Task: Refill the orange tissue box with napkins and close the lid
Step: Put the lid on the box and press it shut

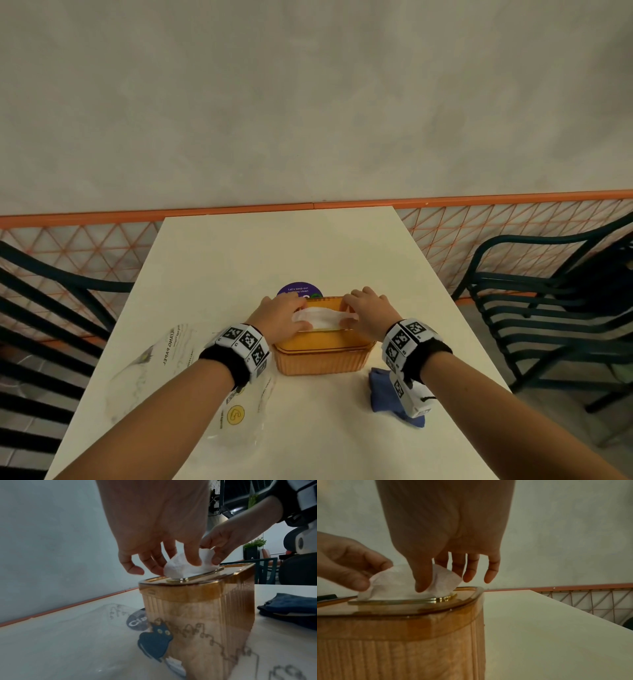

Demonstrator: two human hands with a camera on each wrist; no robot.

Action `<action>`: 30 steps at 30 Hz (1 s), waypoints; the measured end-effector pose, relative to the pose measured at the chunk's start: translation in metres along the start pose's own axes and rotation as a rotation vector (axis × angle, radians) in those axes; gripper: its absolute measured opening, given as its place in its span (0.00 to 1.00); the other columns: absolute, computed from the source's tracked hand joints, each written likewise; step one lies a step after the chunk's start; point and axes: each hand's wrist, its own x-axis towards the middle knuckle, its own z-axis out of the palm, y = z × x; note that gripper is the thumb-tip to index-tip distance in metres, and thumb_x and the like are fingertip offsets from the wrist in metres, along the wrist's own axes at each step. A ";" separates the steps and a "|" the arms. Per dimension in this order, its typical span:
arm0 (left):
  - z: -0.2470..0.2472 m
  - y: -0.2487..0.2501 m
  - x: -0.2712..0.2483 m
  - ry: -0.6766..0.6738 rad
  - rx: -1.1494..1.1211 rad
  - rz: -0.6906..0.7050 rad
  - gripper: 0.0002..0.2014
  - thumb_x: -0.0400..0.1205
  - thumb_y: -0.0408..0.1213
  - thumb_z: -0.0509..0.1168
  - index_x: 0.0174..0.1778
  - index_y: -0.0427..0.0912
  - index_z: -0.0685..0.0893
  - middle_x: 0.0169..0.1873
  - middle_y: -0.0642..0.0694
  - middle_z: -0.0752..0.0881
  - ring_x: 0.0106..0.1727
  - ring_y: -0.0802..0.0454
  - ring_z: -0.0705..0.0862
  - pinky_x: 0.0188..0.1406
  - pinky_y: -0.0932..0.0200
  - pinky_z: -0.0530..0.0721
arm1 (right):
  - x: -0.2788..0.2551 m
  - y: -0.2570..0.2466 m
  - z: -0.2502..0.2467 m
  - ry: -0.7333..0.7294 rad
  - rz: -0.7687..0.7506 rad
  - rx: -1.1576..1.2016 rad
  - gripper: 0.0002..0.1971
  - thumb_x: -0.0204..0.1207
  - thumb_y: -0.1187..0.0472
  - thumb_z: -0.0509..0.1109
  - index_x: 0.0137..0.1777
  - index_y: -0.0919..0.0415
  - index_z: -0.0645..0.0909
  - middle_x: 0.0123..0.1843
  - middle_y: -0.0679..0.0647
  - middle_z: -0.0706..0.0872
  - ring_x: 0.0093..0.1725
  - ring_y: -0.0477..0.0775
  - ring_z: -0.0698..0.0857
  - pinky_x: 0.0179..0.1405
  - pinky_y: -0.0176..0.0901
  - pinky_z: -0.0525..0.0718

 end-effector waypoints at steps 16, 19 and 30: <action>0.002 -0.010 -0.010 0.044 -0.386 -0.196 0.04 0.82 0.35 0.62 0.46 0.38 0.79 0.44 0.40 0.83 0.46 0.47 0.80 0.48 0.55 0.77 | -0.002 0.016 -0.001 0.018 0.097 0.273 0.12 0.81 0.63 0.60 0.60 0.67 0.76 0.59 0.63 0.82 0.57 0.62 0.79 0.53 0.45 0.74; 0.002 -0.007 -0.009 0.080 -0.385 -0.228 0.07 0.83 0.34 0.61 0.38 0.41 0.75 0.38 0.45 0.79 0.43 0.49 0.77 0.36 0.64 0.72 | -0.001 0.015 0.002 0.043 0.086 0.306 0.12 0.81 0.65 0.59 0.60 0.69 0.76 0.57 0.66 0.82 0.49 0.58 0.75 0.48 0.40 0.70; 0.007 -0.001 -0.007 0.230 -0.461 -0.290 0.03 0.85 0.35 0.59 0.46 0.42 0.74 0.42 0.45 0.80 0.44 0.50 0.77 0.33 0.73 0.70 | 0.005 0.024 0.005 0.085 0.126 0.366 0.11 0.81 0.65 0.60 0.58 0.71 0.77 0.57 0.67 0.82 0.57 0.64 0.80 0.52 0.44 0.74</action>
